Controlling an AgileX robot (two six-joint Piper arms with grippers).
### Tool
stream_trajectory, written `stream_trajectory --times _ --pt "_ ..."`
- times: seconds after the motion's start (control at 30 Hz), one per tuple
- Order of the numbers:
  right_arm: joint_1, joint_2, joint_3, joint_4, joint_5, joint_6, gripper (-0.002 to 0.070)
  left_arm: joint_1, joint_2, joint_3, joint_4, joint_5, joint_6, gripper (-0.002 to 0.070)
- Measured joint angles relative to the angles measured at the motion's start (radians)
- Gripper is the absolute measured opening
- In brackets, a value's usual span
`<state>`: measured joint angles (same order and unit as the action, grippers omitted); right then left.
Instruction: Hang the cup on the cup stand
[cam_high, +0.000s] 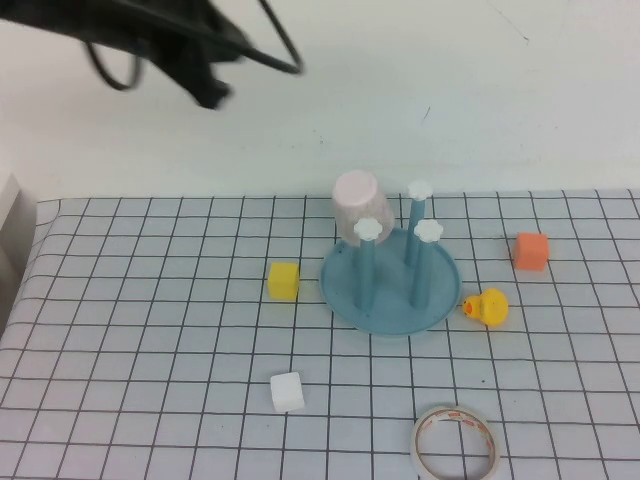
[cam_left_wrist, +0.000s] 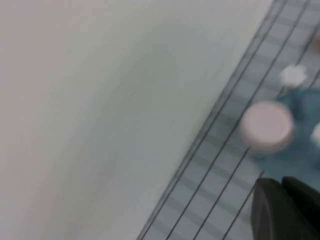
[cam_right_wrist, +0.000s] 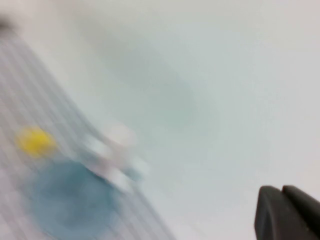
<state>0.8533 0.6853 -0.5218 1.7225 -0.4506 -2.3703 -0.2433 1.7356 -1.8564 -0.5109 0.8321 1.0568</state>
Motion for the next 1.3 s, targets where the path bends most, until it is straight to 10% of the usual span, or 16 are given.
stream_trajectory --times 0.27,0.53,0.9,1.3 --pt "0.0 -0.011 -0.035 0.048 -0.373 -0.383 -0.0001 0.001 -0.257 0.006 0.399 0.031 -0.343 0.0" --pt "0.0 -0.011 -0.036 0.048 -0.378 -0.293 -0.0001 0.001 -0.648 0.313 0.492 -0.139 -0.444 0.0" --pt "0.0 -0.002 -0.037 0.018 0.512 0.093 -0.0001 0.001 -1.055 0.865 0.5 -0.791 -0.456 0.0" --pt "0.0 0.134 -0.104 -1.606 1.476 1.648 -0.0001 0.001 -1.159 1.015 0.502 -1.086 -0.531 0.0"
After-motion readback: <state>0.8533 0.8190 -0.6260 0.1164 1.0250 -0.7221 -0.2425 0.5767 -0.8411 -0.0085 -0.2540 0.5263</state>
